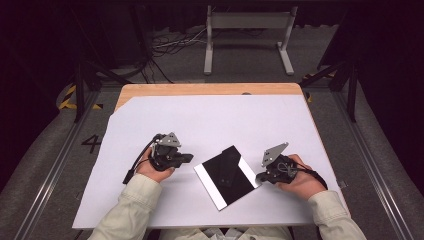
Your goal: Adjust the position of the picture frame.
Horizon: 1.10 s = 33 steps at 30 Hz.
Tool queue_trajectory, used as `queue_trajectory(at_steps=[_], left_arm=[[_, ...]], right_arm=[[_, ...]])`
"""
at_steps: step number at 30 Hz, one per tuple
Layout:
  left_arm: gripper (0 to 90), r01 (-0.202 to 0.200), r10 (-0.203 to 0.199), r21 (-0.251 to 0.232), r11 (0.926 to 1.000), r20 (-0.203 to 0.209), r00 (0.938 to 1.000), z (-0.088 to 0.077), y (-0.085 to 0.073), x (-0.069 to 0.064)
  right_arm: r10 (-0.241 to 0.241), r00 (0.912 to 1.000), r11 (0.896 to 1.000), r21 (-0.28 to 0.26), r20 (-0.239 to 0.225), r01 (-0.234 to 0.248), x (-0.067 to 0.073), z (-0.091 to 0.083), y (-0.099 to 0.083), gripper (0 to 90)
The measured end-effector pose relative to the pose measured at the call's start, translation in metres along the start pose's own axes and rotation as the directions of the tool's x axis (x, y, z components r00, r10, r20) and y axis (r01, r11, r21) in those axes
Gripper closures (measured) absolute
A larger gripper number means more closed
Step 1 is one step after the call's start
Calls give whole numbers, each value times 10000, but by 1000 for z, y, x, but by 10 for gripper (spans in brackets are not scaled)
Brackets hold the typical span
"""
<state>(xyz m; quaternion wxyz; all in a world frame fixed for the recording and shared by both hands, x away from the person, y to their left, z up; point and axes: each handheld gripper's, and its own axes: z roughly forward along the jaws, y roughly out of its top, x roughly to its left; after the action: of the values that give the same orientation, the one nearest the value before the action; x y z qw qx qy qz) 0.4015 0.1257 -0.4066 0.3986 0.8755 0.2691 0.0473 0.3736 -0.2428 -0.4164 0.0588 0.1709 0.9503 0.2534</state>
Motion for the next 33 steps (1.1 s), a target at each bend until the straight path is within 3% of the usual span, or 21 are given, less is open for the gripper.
queue_trajectory(at_steps=[2, 8, 10, 16, 19, 24, 29, 33], left_arm=[[900, 60, -60, -20, 10000, -17, 10000, -1, 0, 1], [899, 87, -87, -10, 10000, -29, 10000, -1, 0, 1], [898, 104, -104, -35, 9999, -32, 9999, -1, 0, 1], [886, 273, -276, -120, 9996, -182, 9995, -2, -1, 3], [874, 285, -291, -176, 9994, -321, 9991, -4, -1, 5], [868, 404, -417, -319, 9987, -416, 9983, -7, -2, 7], [867, 432, -449, -380, 9983, -447, 9980, -8, -2, 7], [867, 407, -423, -361, 9985, -436, 9982, -8, -2, 7]], right_arm=[[-64, 9998, 9998, -193, 211, 68, 4, -2, 6, 900], [-1015, 9936, 9934, -594, -503, 984, 24, 2, 24, 900], [-1442, 9862, 9879, -693, -818, 1387, 32, 6, 30, 900], [-1831, 9740, 9817, -778, -1338, 1738, 49, 16, 42, 900], [-2120, 9639, 9763, -785, -1613, 2016, 57, 21, 47, 900], [-2520, 9509, 9677, -578, -1795, 2455, 68, 33, 52, 900], [-2796, 9381, 9600, -729, -2042, 2703, 77, 36, 56, 900], [-3130, 9215, 9497, -681, -2301, 3056, 86, 41, 60, 900]])
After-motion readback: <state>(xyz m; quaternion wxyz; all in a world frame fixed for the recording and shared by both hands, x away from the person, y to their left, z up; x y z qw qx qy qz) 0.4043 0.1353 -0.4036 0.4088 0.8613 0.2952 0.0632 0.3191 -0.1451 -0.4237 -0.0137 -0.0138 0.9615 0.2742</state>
